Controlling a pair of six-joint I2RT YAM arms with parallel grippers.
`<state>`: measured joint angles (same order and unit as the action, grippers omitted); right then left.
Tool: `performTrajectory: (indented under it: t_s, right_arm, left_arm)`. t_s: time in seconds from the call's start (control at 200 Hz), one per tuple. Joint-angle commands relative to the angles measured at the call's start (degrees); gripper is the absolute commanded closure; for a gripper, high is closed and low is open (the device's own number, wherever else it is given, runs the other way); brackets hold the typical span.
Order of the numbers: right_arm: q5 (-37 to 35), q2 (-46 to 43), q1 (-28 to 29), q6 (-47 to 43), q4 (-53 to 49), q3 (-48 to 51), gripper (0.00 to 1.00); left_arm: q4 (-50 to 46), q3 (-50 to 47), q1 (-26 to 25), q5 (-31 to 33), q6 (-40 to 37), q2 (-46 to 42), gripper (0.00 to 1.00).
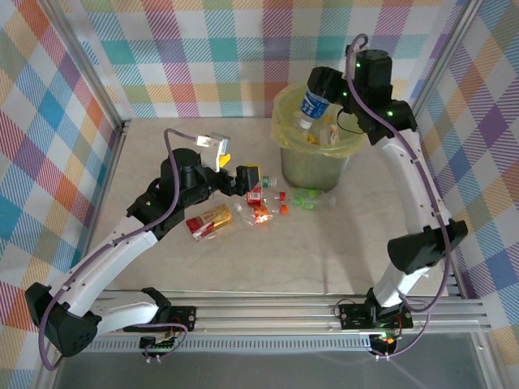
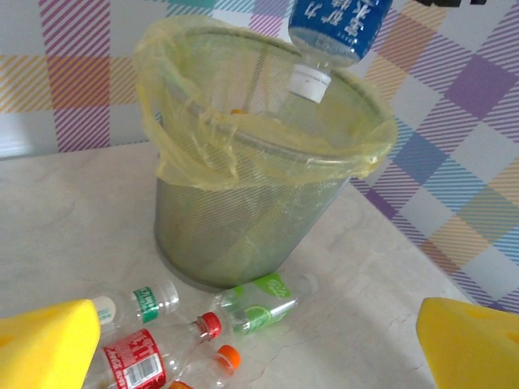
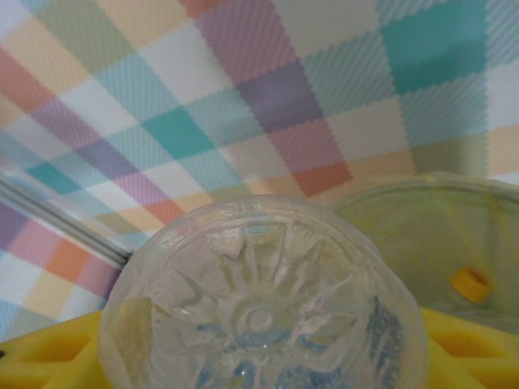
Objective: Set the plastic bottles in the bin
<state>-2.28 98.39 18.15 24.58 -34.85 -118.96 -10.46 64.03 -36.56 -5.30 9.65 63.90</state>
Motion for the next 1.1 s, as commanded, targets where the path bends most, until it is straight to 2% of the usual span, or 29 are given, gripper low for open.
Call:
performTrajectory:
  t_s: [0.0,0.425,0.85,0.97,1.095]
  right_arm:
    - [-4.97,2.54,-0.65,-2.62,-4.94,-4.44,0.34]
    - [-2.64,12.87,-1.13,2.69,-8.8,-10.49,0.35]
    - [-4.56,17.12,-1.28,5.56,-11.63,-9.92,0.33]
    - [-4.97,17.41,-1.89,5.72,-12.34,-9.07,0.25]
    - [-5.29,17.36,-2.67,5.98,-13.36,-8.68,0.1]
  left_arm:
    - [-1.31,-0.13,-0.71,2.73,-0.51,-0.27,0.0]
    - [-3.98,1.29,-0.71,6.05,0.0,1.57,0.0]
    - [-4.93,1.01,-0.71,7.06,0.28,1.4,0.0]
    - [-4.92,0.92,-0.71,7.24,0.28,1.4,0.0]
    - [-4.93,0.92,-0.71,7.48,0.27,1.48,0.0]
